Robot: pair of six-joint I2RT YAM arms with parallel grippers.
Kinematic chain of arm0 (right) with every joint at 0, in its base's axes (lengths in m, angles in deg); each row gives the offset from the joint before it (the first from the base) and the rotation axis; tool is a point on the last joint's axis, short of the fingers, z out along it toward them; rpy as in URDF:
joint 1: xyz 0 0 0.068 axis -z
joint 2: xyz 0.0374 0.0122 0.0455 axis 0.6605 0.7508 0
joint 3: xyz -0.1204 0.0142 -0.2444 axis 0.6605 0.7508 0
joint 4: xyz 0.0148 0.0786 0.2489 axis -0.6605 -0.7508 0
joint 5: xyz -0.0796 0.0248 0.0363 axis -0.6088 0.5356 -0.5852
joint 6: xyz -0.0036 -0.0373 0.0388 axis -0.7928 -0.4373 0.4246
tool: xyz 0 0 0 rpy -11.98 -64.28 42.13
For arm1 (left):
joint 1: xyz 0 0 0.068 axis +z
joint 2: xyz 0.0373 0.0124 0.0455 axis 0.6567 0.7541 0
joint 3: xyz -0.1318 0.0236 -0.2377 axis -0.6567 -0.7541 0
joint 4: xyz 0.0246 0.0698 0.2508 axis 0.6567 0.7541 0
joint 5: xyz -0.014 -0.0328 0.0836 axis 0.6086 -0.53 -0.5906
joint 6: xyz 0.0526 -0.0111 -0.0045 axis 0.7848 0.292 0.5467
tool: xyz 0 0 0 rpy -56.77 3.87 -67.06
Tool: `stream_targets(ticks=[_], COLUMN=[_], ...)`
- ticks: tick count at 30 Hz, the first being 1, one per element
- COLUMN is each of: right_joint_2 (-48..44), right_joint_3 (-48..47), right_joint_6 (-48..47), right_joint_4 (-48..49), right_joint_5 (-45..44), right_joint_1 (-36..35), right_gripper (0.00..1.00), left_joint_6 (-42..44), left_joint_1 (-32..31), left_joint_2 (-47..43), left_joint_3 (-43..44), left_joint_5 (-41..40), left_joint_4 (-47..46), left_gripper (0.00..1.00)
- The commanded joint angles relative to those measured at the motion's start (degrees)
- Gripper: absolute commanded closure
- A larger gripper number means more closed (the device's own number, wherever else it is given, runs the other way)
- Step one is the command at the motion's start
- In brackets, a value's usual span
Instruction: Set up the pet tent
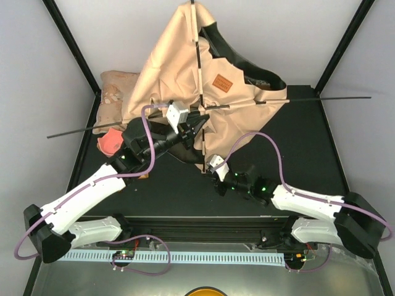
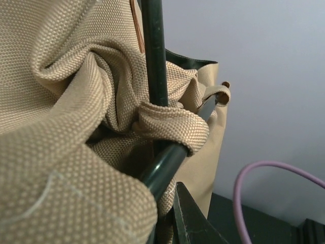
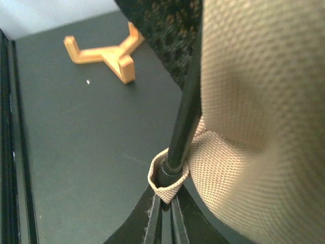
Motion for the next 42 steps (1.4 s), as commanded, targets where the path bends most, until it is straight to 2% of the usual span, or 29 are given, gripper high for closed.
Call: stream_targets(ticks=[1, 7, 11, 14, 19, 22, 29, 34, 42], right_joint_2=[4.2, 12.5, 17.2, 20.1, 21.7, 17.9, 11.1, 11.3, 15.9], right_joint_3=[1.0, 6.9, 9.4, 10.3, 10.3, 11.4, 9.6, 11.0, 13.8], right_joint_6=[5.6, 8.0, 8.1, 8.3, 8.4, 9.0, 5.5, 6.1, 10.7], right_joint_4=[10.2, 21.8, 28.1, 30.5, 30.8, 29.6, 18.8, 18.4, 23.3], right_joint_5=[-2.1, -2.8, -2.0, -2.1, -1.5, -2.0, -1.8, -1.2, -1.5], right_joint_1=[-0.2, -0.2, -0.2, -0.2, -0.1, -0.1, -0.1, -0.2, -0.7], right_gripper=[0.92, 0.92, 0.91, 0.85, 0.79, 0.78, 0.65, 0.64, 0.62], left_joint_6=[2.5, -1.1, -2.2, -2.3, -1.9, -2.3, -2.4, -1.9, -1.8], left_joint_1=[0.0, -0.6, -2.4, -3.2, -4.3, -4.5, -4.6, -4.6, -4.6], left_joint_2=[-1.0, 1.4, 2.8, 4.0, 6.5, 6.3, 3.1, 3.1, 2.6], left_joint_3=[-9.1, -20.0, -27.1, -30.2, -31.4, -32.0, -30.9, -28.8, -28.3], left_joint_5=[1.8, 0.4, -2.4, -3.8, -4.4, -5.0, -6.8, -6.6, -5.9], left_joint_4=[-7.8, -12.6, -20.9, -25.0, -26.9, -27.9, -27.5, -25.8, -24.8], left_gripper=[0.98, 0.98, 0.98, 0.99, 0.99, 0.98, 0.98, 0.99, 0.98])
